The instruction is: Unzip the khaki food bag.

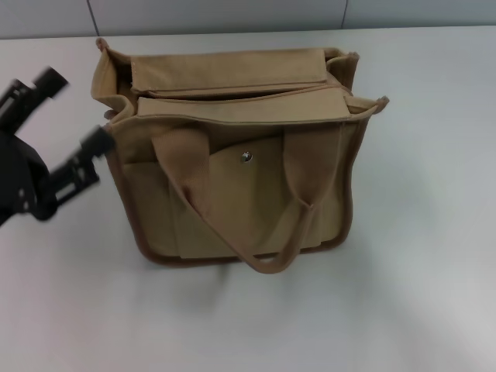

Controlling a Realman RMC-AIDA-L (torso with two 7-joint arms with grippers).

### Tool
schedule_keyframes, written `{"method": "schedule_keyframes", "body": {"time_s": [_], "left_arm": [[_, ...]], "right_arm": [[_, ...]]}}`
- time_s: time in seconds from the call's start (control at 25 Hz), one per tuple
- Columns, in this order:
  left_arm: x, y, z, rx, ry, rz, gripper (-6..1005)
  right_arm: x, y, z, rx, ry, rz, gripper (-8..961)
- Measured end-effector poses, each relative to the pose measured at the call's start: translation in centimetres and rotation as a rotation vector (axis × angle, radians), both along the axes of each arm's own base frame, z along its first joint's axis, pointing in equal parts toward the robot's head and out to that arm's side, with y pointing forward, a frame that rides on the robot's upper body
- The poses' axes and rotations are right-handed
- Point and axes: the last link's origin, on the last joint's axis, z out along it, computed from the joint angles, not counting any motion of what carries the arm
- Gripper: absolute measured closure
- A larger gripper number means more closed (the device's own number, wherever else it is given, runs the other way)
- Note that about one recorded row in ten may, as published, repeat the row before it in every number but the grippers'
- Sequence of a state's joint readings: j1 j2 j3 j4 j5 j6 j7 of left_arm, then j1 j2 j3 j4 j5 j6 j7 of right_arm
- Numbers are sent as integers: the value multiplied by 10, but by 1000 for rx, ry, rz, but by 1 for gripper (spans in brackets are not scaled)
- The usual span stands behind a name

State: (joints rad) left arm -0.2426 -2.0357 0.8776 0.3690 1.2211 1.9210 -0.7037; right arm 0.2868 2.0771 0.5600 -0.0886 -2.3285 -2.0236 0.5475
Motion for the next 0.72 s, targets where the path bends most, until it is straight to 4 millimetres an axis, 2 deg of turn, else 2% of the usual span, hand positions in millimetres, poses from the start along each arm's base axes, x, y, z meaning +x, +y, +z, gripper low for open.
{"method": "schedule_keyframes", "body": {"time_s": [0.2,0.28,0.32,0.36,0.52,0.72], "left_arm": [[5,-6,-1,-211,83,-89,165],[8,-10,-10,-310,149,-135,166],[10,-13,-19,-390,200,-171,167],[10,-13,-19,-390,200,-171,167],[12,-15,-33,-532,267,-191,170],[11,-16,-41,-620,310,-188,170]], "right_arm": [[-4,-9,4,-205,-114,172,104],[-6,-11,2,-293,-162,223,104],[-9,-10,-2,-411,-217,280,104],[-9,-10,-2,-411,-217,280,104],[-17,-4,-17,-612,-294,354,104],[-22,6,-28,-706,-326,355,105]]}}
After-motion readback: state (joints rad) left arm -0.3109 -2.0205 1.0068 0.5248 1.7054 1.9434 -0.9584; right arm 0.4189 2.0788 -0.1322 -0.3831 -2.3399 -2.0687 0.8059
